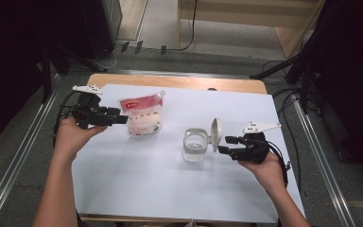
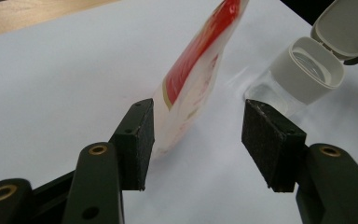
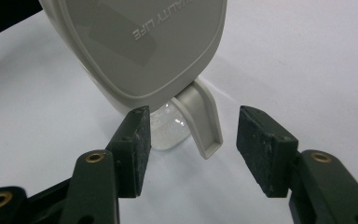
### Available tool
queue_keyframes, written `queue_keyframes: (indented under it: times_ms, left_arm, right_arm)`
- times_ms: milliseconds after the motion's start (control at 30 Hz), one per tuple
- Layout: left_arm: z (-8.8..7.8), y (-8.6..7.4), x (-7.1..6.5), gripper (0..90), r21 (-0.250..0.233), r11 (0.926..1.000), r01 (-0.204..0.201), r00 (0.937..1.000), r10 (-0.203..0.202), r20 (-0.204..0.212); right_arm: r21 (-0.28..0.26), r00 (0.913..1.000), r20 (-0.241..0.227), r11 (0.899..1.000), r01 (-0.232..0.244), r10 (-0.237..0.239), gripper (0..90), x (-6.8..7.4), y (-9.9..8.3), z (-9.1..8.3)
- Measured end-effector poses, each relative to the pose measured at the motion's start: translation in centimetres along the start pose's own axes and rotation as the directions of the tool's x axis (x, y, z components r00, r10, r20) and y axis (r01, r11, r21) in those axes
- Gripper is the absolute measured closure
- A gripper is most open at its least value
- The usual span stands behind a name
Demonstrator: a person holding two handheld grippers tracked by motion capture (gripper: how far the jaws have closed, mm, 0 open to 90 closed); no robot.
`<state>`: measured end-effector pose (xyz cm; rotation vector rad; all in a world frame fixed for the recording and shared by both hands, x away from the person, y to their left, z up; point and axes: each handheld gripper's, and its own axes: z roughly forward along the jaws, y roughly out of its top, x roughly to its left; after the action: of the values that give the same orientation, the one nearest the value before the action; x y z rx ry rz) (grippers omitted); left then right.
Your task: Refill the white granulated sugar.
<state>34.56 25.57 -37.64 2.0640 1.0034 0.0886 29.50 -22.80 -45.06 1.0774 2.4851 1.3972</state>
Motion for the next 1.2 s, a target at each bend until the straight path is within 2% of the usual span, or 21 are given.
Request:
queue_keyframes:
  times_ms: [133, 200, 233, 400, 567, 600, 767, 933, 1000, 1033, 1133, 1200]
  left_arm:
    - [1.0, 0.6, 0.2, 46.4, 0.009, 1.0000, -0.001, 1.0000, 0.001, 0.004]
    - [1.6, 0.8, 0.1, 47.6, -0.005, 1.0000, 0.007, 0.9998, -0.006, 0.021]
    - [1.8, 1.0, 0.1, 47.9, -0.010, 0.9999, -0.004, 0.9996, 0.005, 0.028]
    - [2.6, 1.4, 0.5, 53.0, -0.015, 0.9999, -0.007, 0.9997, 0.008, 0.022]
    - [3.3, 1.6, 0.6, 57.4, -0.019, 0.9998, 0.008, 0.9995, -0.007, 0.031]
    - [3.6, 1.7, 0.6, 57.9, -0.006, 1.0000, 0.003, 0.9999, -0.003, 0.016]
    - [4.1, 1.9, 0.4, 60.8, 0.002, 0.9996, -0.027, 0.9995, 0.027, 0.014]
    - [4.2, 2.0, 0.3, 70.4, 0.012, 0.9995, -0.028, 0.9991, 0.028, 0.033]
    - [4.2, 2.0, 0.3, 73.9, 0.016, 0.9998, -0.010, 0.9988, 0.009, 0.047]
    - [4.2, 2.0, 0.3, 79.2, 0.019, 0.9998, -0.002, 0.9988, 0.001, 0.049]
    - [4.1, 2.0, 0.2, 86.1, 0.020, 0.9998, -0.008, 0.9984, 0.007, 0.056]
    - [4.1, 2.1, 0.2, 89.7, 0.028, 0.9996, 0.010, 0.9983, -0.012, 0.056]
  right_arm:
    - [-0.001, 1.0000, -0.001, 1.000, -0.001, 0.001, 45.4, 0.1, -0.3, -0.1]
    - [0.002, 1.0000, 0.002, 1.000, -0.005, 0.005, 45.4, 0.1, -0.4, -0.1]
    - [0.002, 1.0000, 0.002, 1.000, -0.004, 0.004, 45.4, 0.1, -0.5, -0.2]
    - [-0.001, 0.9999, 0.005, 1.000, -0.011, 0.011, 45.4, 0.3, -0.7, -0.3]
    - [-0.002, 1.0000, 0.006, 1.000, -0.006, 0.006, 45.4, 0.4, -0.8, -0.3]
    - [0.004, 0.9999, 0.003, 1.000, -0.010, 0.010, 45.4, 0.5, -0.8, -0.2]
    - [0.007, 1.0000, 0.000, 1.000, -0.005, 0.005, 45.4, 0.7, -0.8, -0.1]
    - [0.010, 1.0000, -0.006, 1.000, 0.003, -0.003, 45.4, 0.9, -0.8, 0.1]
    - [0.009, 1.0000, -0.008, 1.000, 0.004, -0.004, 45.6, 0.9, -0.8, 0.1]
    - [0.008, 1.0000, -0.008, 1.000, 0.002, -0.002, 45.6, 0.9, -0.8, 0.1]
    - [0.006, 1.0000, -0.006, 1.000, 0.003, -0.003, 46.2, 0.9, -0.8, 0.1]
    - [0.006, 1.0000, -0.007, 1.000, 0.002, -0.002, 46.9, 0.9, -0.8, 0.1]
